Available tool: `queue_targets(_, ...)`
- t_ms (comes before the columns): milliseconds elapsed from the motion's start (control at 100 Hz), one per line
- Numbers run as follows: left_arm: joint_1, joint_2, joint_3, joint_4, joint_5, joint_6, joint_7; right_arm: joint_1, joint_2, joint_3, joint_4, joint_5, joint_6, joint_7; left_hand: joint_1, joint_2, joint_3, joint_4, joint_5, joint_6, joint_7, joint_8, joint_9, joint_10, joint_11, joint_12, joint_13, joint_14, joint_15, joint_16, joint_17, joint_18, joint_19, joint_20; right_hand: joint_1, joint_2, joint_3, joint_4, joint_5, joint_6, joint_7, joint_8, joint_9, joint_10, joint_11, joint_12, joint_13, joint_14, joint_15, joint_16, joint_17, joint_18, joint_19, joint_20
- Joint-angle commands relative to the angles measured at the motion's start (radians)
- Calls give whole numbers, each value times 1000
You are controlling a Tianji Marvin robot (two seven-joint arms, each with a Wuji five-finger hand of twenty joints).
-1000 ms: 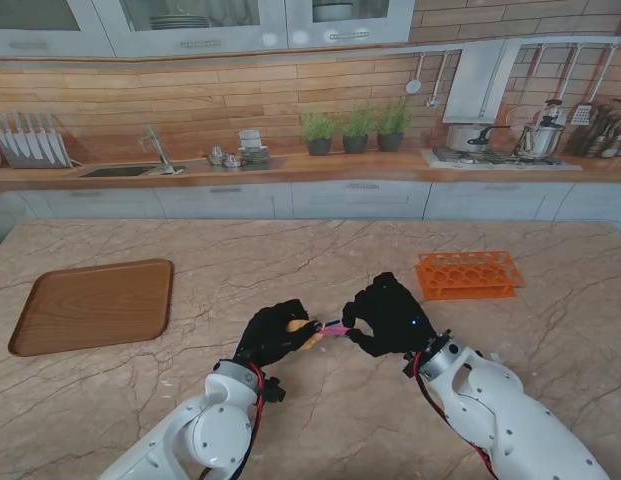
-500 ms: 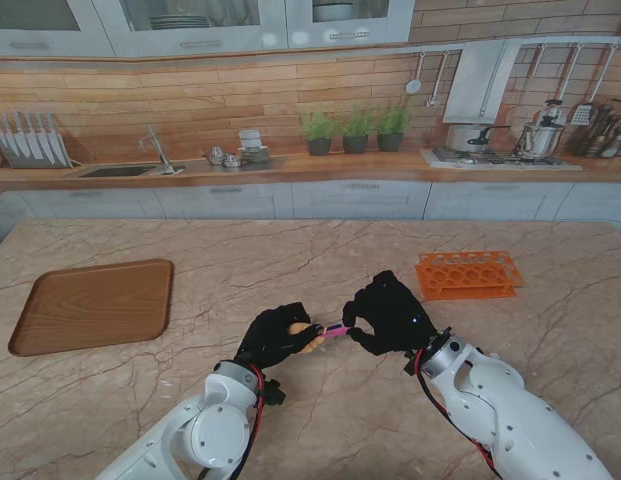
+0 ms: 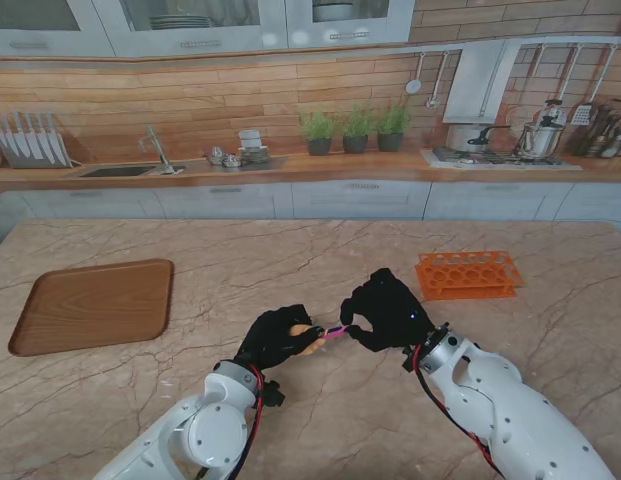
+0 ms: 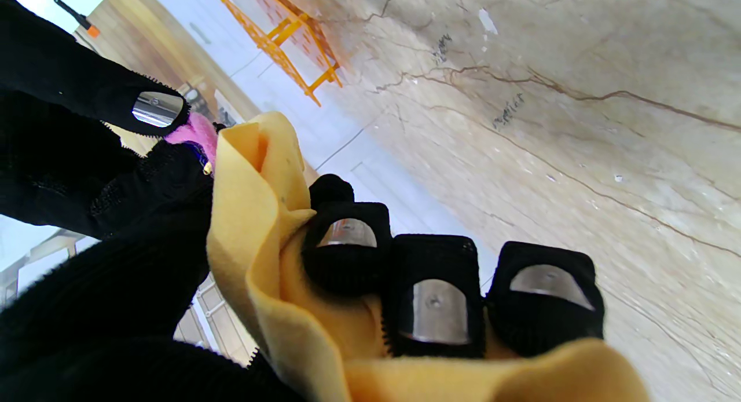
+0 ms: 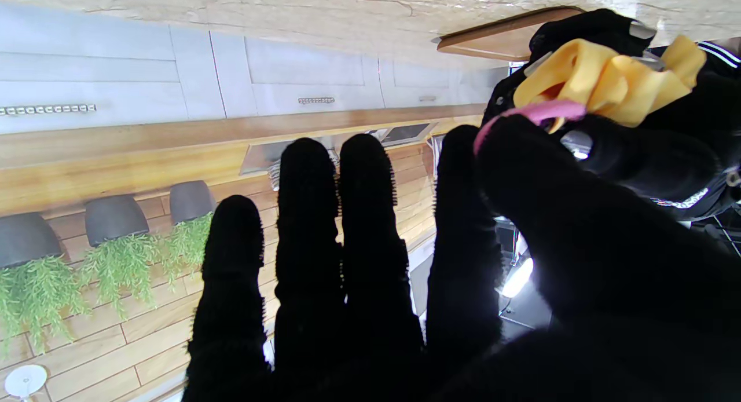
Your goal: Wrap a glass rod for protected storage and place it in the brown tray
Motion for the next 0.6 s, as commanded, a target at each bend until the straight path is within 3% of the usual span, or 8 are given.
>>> queue_targets(0,7,0,-1,-6,-4,-5,-5,6,-4,-4,0,2,-5,5,171,-52,119,85,7,-3,15,4,43,-150,179,26,19,-114,101,10,21,3,152,-5,76,35,26,-18,-7,-67,59,36,-25,-2,8,-7,-12,-31,26,3,1,-3,26,-8)
queue_targets(590,12,5,-3,-10,10,-8,-10,17,-12,-13,7,34,-12,19,169,-54,122,83,10,-3,14,5,45,-151,178,29,19,-113,103,10,25,5,155,-6,108,143,-49,-22,-76,-78,51,87,-75,1,10,3,-32,-38,25,3,-12,-14,22,-8)
